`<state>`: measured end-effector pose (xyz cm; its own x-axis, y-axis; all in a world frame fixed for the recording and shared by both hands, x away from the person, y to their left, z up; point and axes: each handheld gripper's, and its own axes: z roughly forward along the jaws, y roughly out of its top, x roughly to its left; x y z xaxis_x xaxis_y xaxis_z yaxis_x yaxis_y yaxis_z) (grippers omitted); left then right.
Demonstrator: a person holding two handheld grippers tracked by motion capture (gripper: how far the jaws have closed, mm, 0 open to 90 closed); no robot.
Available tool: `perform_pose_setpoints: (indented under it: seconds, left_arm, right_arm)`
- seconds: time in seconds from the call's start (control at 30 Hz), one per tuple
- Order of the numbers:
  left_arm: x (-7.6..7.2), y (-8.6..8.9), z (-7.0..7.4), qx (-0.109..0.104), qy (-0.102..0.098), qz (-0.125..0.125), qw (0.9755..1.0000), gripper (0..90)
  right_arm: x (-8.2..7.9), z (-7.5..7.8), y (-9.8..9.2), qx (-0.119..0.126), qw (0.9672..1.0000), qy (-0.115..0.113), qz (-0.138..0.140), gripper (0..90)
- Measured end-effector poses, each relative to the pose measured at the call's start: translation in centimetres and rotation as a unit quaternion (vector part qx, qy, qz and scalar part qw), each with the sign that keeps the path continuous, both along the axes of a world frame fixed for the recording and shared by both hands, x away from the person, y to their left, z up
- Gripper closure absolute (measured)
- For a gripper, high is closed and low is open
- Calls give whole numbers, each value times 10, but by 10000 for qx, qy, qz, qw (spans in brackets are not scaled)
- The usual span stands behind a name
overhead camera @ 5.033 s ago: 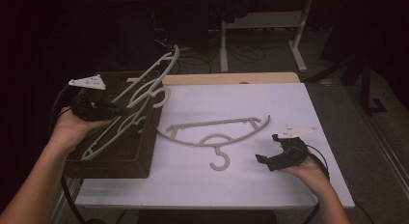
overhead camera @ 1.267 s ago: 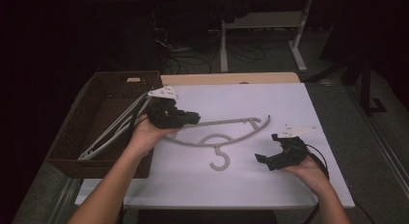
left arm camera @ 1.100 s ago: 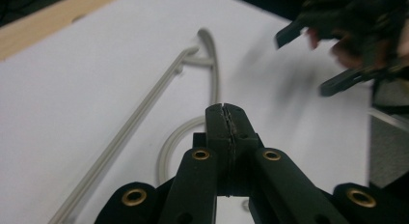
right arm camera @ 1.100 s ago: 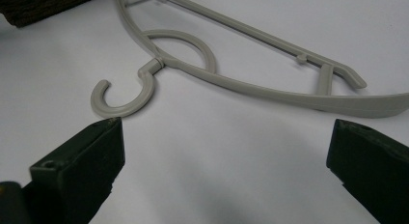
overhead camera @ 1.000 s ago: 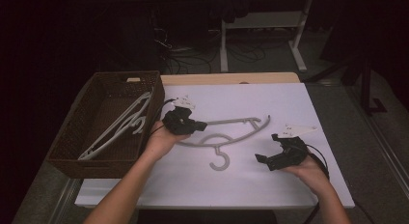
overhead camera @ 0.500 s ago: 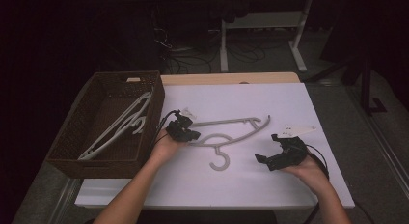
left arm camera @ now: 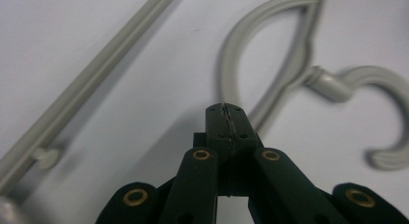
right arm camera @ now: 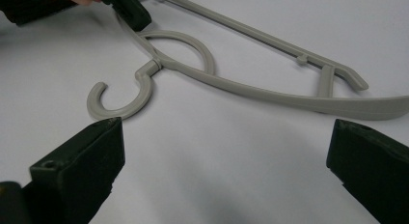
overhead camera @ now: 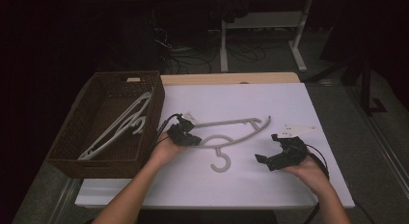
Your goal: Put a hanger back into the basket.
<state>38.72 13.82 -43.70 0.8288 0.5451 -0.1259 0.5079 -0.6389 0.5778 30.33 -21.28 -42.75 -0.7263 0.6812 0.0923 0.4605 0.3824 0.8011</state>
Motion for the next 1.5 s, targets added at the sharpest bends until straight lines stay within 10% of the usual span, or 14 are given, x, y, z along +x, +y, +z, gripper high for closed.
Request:
perform_pose_setpoints:
  seconds: [0.23, 0.47, 1.03, 1.2, 1.5]
  left_arm:
    - [-3, 3, 0, 339, -410, 40, 9986, 900]
    - [-2, 4, -6, 517, -342, 98, 9980, 900]
    - [-56, -8, -10, -1, 372, -842, 9958, 900]
    - [-60, -2, -9, -208, 225, -823, 9961, 895]
    - [-65, 18, 11, -728, -128, -845, 9937, 517]
  right_arm:
    - [0, 0, 1, -8, 10000, 0, -4, 0]
    - [0, 0, 0, 0, 10000, 4, -7, 0]
    - [0, 0, 1, -19, 10000, 9, -9, 0]
    - [-1, 0, 1, -26, 10000, 7, -27, 0]
    - [8, 6, 2, 96, 9997, 91, -194, 43]
